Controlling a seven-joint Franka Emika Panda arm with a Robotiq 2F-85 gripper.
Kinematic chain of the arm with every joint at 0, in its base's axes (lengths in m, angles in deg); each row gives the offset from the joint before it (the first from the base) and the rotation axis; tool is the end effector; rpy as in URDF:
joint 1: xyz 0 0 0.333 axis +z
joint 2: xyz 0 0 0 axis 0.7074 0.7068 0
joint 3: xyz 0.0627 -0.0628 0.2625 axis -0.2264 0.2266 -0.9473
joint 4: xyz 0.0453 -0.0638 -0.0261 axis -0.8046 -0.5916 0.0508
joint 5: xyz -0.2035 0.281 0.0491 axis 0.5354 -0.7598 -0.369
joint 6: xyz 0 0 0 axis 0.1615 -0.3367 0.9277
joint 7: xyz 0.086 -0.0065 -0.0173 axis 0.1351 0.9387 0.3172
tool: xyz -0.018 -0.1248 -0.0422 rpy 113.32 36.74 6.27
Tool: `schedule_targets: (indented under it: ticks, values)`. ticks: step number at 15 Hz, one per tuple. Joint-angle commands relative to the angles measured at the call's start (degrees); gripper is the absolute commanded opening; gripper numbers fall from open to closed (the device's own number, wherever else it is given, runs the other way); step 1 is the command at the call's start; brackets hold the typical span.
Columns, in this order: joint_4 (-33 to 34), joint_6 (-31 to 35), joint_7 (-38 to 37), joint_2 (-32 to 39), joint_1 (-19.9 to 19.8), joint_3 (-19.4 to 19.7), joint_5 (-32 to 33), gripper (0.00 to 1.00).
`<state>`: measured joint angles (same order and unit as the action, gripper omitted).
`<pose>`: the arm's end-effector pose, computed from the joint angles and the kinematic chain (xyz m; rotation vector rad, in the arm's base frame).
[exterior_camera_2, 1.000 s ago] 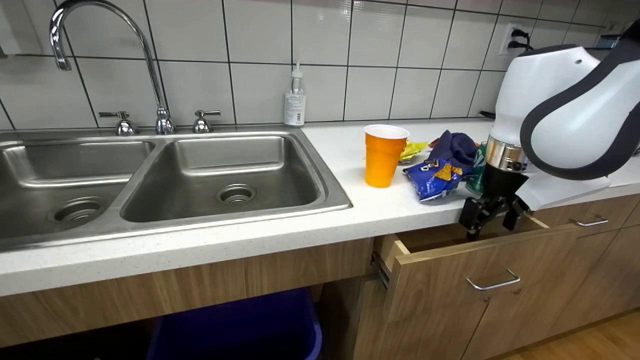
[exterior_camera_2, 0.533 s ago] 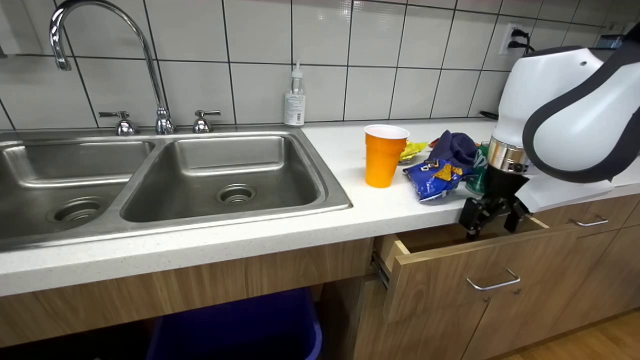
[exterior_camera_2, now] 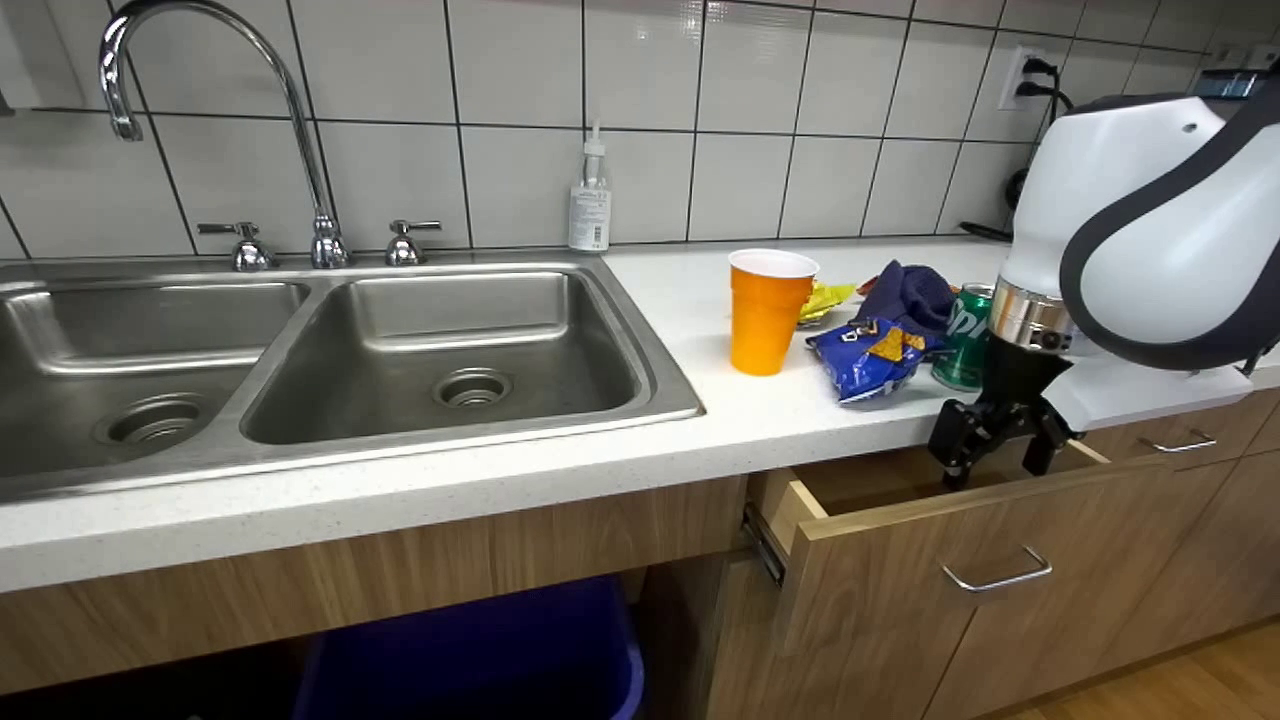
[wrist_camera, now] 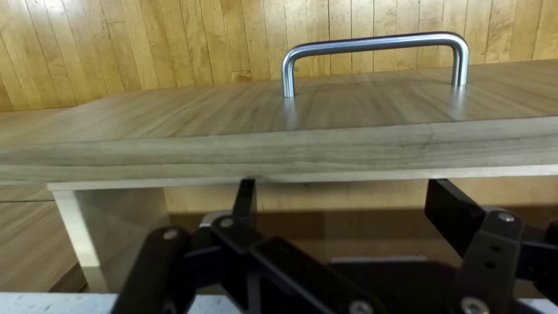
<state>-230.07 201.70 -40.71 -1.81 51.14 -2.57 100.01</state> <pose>0.4411 0.0042 0.1501 3.0134 0.0532 0.0399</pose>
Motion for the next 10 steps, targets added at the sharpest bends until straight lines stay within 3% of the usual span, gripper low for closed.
schedule_targets:
  ticks: [1, 10]
  values:
    - [-3.7, -1.8, -1.4, -3.3, 1.1, 0.9, -0.3, 1.00]
    - [-7.3, -3.8, -1.9, -6.8, 0.7, 0.2, -1.2, 1.00]
